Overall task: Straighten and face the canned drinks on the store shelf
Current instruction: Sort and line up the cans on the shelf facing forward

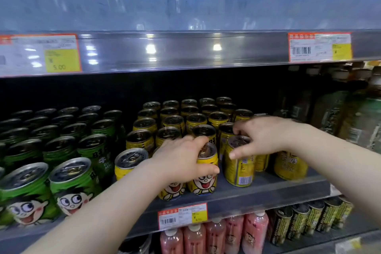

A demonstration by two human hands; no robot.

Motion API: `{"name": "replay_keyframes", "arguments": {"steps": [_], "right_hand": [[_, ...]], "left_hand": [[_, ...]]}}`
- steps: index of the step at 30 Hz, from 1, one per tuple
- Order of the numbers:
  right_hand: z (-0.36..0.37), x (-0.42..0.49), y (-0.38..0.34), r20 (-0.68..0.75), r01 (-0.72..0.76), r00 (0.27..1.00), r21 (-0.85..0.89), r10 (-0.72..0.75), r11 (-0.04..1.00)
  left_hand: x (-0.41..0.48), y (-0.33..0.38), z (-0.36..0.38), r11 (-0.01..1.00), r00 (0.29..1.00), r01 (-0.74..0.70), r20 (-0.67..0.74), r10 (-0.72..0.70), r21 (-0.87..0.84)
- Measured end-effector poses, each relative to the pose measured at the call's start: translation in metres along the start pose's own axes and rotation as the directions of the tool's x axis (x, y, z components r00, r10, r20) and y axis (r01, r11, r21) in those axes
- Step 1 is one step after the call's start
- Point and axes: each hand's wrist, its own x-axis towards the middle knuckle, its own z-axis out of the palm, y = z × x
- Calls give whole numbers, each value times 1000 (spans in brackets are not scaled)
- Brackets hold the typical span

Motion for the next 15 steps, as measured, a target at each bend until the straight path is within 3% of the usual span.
{"name": "replay_keyframes", "arguments": {"steps": [2, 6, 8, 12, 15], "right_hand": [[1, 0, 1, -23, 82, 996, 22, -81, 996], [-9, -1, 9, 172, 251, 938, 263, -301, 932], [-11, -2, 9, 180, 257, 936, 237, -303, 937], [-5, 0, 1, 46, 159, 986, 0, -159, 987], [-5, 3, 2, 101, 250, 960, 102, -260, 963]], "left_hand": [[1, 0, 0, 1000, 1000, -8, 24, 8, 3], [1, 0, -3, 1000, 999, 14, 46, -13, -4], [0, 0, -3, 1000, 998, 28, 49, -27, -7], [-1, 3, -3, 999, 998, 44, 45, -44, -6], [-1, 4, -4, 999, 998, 47, 41, -47, -8]]}}
